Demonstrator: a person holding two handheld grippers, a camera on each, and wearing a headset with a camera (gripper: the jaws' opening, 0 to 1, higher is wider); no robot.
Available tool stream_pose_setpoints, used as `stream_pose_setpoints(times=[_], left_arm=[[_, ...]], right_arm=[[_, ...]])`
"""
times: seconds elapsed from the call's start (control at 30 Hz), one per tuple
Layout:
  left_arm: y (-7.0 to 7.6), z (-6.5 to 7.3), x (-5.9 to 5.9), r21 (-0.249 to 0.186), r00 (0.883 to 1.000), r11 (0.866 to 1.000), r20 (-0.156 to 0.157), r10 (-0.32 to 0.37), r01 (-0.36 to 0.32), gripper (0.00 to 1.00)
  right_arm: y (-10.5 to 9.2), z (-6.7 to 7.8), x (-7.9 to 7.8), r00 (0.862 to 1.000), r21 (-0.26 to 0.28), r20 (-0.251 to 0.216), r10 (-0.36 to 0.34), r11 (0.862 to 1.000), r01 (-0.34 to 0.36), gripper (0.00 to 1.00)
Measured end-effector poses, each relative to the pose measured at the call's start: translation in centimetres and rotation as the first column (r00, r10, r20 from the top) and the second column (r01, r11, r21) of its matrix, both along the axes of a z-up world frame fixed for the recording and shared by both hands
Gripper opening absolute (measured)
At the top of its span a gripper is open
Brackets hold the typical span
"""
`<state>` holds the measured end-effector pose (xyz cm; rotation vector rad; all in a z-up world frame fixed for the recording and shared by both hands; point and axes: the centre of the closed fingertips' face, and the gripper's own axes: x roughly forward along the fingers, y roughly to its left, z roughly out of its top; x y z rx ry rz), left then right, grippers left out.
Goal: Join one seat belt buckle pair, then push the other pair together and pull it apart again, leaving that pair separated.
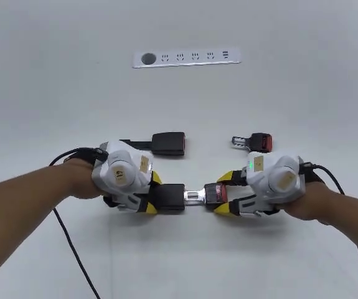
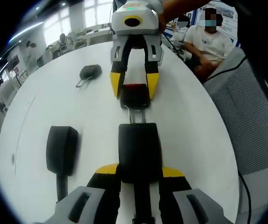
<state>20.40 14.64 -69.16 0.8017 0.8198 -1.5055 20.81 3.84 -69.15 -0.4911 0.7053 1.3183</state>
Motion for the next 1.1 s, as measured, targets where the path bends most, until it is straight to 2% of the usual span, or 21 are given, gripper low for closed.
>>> stream_pose_setpoints(times=[0.07, 0.1, 0.27, 0.3, 0.47, 0.57, 0.73, 0.97, 1.03, 1.07, 1.1], left_arm=[[-0.1, 0.0, 0.0, -0.004, 1.0, 1.0, -0.004, 0.015, -0.015, 0.32], [0.0, 0.0, 0.1, -0.003, 1.0, 1.0, 0.0, 0.009, -0.009, 0.32], [-0.2, -0.3, 0.1, 0.004, 1.0, 1.0, -0.002, 0.004, -0.004, 0.32], [-0.2, -0.2, 0.1, 0.007, 1.0, 1.0, 0.001, -0.005, 0.005, 0.32], [-0.3, -0.3, 0.3, 0.007, 1.0, 1.0, -0.005, 0.018, -0.018, 0.31], [-0.4, -0.3, 0.3, 0.019, 1.0, 1.0, 0.0, 0.016, -0.016, 0.31], [-0.4, -0.2, 0.2, 0.017, 1.0, 1.0, -0.002, 0.021, -0.021, 0.31], [-0.4, -0.2, 0.2, 0.025, 1.0, 0.999, -0.002, 0.026, -0.026, 0.31], [-0.7, 0.0, 0.1, 0.022, 0.999, 0.999, -0.001, 0.037, -0.037, 0.31], [-0.7, 0.0, 0.1, 0.027, 0.999, 0.999, 0.0, 0.039, -0.039, 0.31], [-0.3, -0.1, 0.1, 0.048, 0.999, 0.998, 0.005, 0.041, -0.042, 0.31]], right_arm=[[0.2, -0.1, -0.2, 1.0, -0.02, 0.021, 0.019, 1.0, -0.019, 0.33], [0.3, -0.2, -0.2, 1.0, -0.028, 0.008, 0.009, 1.0, -0.009, 0.33], [1.6, -0.2, -0.4, 1.0, -0.018, 0.004, -0.001, 1.0, 0.001, 0.33], [1.5, -0.2, -0.4, 1.0, -0.03, 0.015, 0.017, 0.999, -0.016, 0.33], [1.4, -0.1, -0.4, 1.0, -0.019, 0.004, -0.006, 1.0, 0.006, 0.33], [1.6, -0.2, -0.4, 1.0, -0.013, 0.003, -0.014, 1.0, 0.014, 0.32], [2.2, -0.1, -0.3, 1.0, -0.003, -0.006, -0.018, 1.0, 0.018, 0.32], [2.2, -0.1, -0.1, 0.999, -0.004, -0.007, -0.035, 0.999, 0.035, 0.32], [3.0, 0.1, -0.2, 0.998, 0.025, -0.029, -0.064, 0.998, 0.064, 0.32], [3.3, 0.0, -0.2, 0.998, 0.017, -0.021, -0.058, 0.998, 0.058, 0.32], [3.4, 0.0, 0.2, 0.998, -0.01, 0.014, -0.058, 0.998, 0.058, 0.32]])
